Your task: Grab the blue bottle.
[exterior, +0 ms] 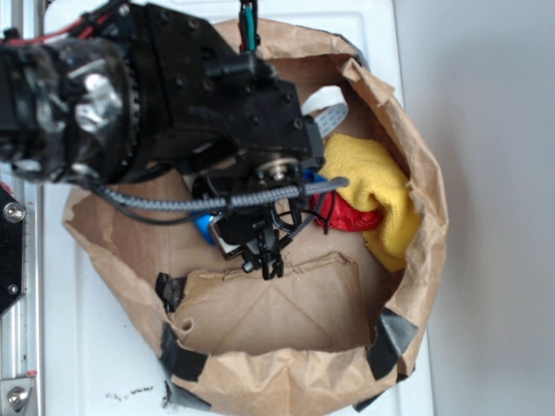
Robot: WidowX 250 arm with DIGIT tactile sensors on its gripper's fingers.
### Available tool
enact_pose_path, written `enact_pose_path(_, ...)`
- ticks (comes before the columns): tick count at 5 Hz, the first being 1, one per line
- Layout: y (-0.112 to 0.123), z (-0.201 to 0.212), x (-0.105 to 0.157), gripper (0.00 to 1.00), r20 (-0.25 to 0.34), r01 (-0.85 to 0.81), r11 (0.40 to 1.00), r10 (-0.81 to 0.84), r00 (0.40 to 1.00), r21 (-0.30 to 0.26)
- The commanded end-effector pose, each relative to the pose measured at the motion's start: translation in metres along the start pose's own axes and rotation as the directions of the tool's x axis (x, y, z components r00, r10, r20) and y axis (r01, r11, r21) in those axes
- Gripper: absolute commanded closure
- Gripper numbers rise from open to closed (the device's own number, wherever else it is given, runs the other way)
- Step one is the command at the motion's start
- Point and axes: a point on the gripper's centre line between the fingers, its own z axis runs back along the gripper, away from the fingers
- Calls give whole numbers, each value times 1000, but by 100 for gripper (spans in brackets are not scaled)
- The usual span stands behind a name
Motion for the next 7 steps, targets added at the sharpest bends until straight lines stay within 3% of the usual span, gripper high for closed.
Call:
enact_pose_path(1,-3,44,19,0,77,-3,999,7,997,-52)
enact_pose_path(4,-7,23,34,0,135,-36,999,39,990,-25)
enact_pose_path(5,-2,9,46,0,168,-54,999,52,984,7)
enact_pose_path(6,0,-13,49,0,135,-69,993,56,989,91)
enact_pose_path(7,-2,-20,47,0,145,-74,991,57,988,114)
